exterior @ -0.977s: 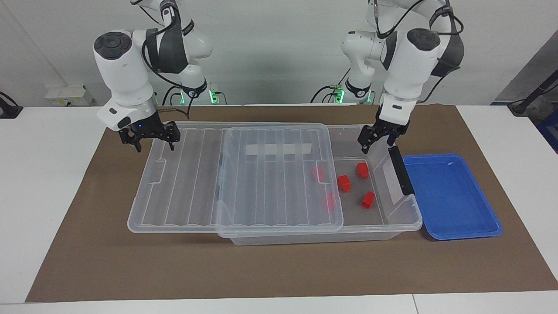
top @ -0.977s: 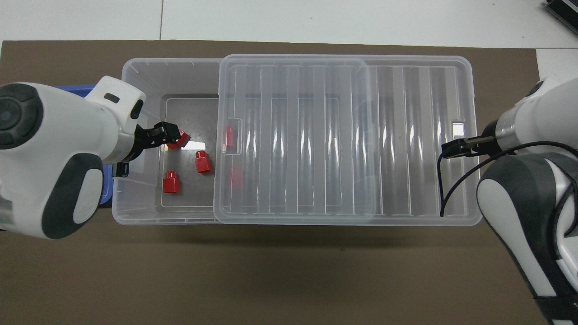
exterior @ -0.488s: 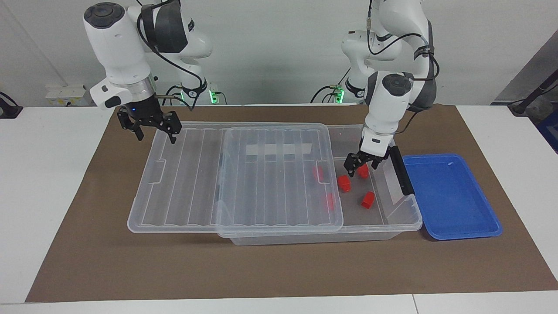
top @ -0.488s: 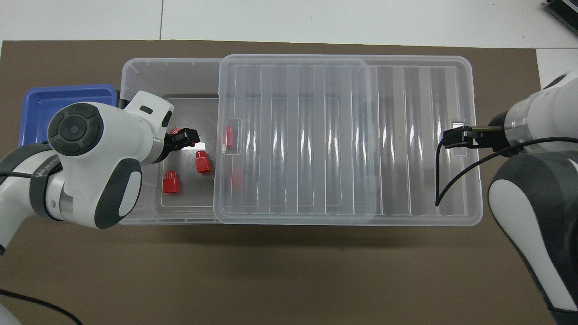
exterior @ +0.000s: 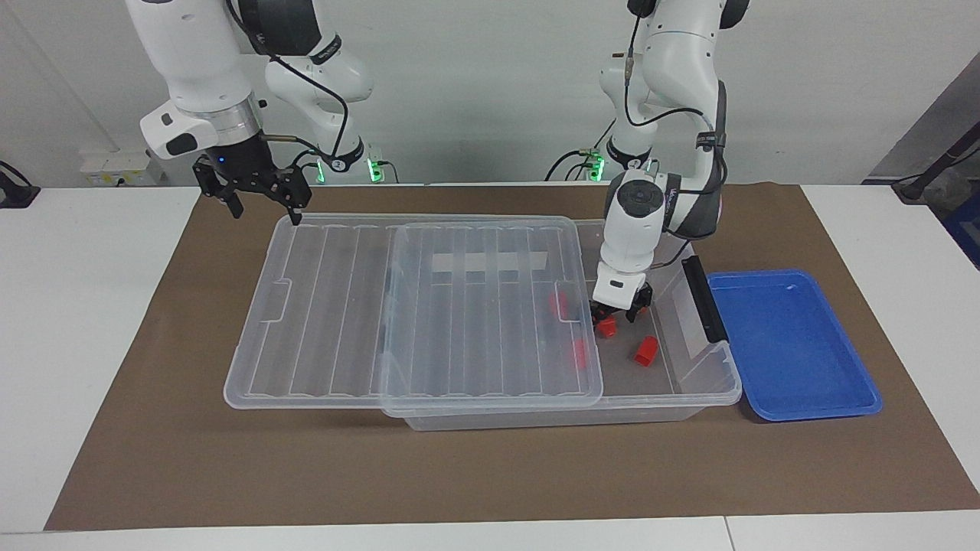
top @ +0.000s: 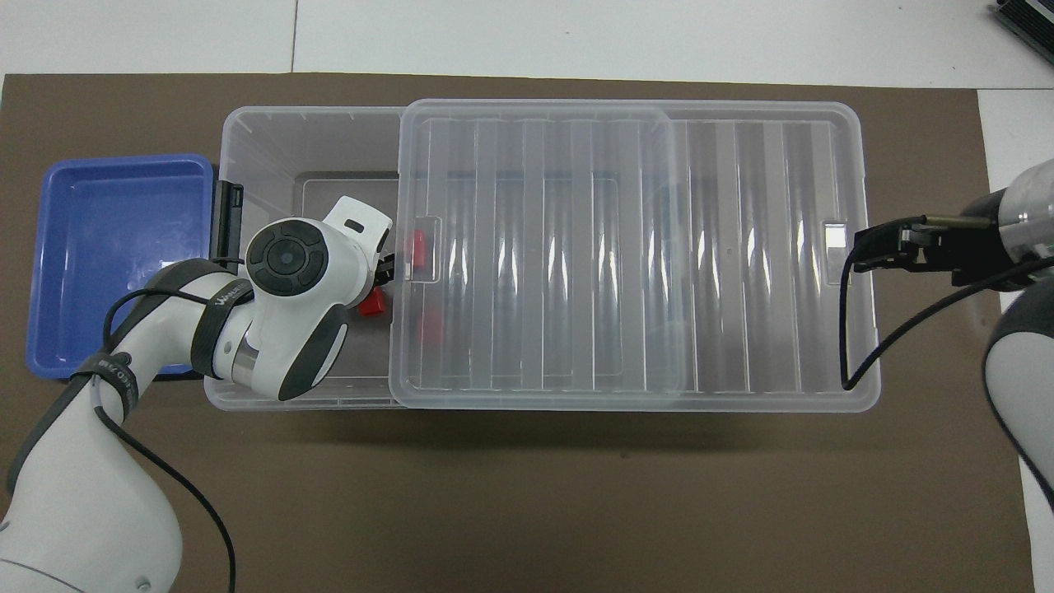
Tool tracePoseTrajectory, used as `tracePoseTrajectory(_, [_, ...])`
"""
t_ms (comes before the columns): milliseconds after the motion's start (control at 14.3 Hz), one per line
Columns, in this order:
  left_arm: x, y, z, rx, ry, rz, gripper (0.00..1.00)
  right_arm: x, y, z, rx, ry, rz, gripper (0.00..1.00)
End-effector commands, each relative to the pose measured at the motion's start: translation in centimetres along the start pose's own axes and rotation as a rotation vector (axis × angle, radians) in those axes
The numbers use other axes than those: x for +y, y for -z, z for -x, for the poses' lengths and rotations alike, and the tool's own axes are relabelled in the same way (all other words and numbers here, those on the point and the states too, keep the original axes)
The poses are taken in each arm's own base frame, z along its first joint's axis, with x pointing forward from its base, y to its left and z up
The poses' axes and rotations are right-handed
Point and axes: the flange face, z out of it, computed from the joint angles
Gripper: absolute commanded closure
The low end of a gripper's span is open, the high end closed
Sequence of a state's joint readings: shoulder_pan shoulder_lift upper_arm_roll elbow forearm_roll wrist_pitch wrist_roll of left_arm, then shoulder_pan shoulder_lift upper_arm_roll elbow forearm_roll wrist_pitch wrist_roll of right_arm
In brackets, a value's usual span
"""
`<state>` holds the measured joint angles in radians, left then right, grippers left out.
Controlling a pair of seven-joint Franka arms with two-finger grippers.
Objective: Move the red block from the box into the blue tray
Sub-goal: 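Reach the left gripper into the box to a red block, then grasp the red block with the left gripper and lift it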
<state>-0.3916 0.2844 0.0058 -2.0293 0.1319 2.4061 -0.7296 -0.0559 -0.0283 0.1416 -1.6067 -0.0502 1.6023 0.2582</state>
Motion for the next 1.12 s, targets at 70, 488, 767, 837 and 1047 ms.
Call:
tracePoseTrajectory(70, [-0.3, -0.1, 0.4, 0.016, -0.001, -0.012, 0.00, 0.4, 0.8, -0.4, -0.046, -0.011, 0.007, 0.00])
tracePoseTrajectory(488, [-0.6, -0.6, 1.0, 0.003, -0.008, -0.021, 0.22, 0.7, 0.2, 0.4, -0.089, 0.068, 0.023, 0.00])
tracePoseTrajectory(767, [0.1, -0.6, 1.7, -0.005, -0.031, -0.027, 0.23, 0.6, -0.1, 0.3, -0.090, 0.058, 0.010, 0.00])
tracePoseTrajectory(837, [0.2, -0.5, 1.8, -0.007, -0.034, -0.028, 0.23, 0.6, 0.0, 0.4, -0.091, 0.055, 0.007, 0.00])
tracePoseTrajectory(1047, [0.9, -0.5, 2.6, -0.015, -0.052, -0.035, 0.23, 0.9, -0.2, 0.2, -0.089, 0.020, 0.003, 0.00])
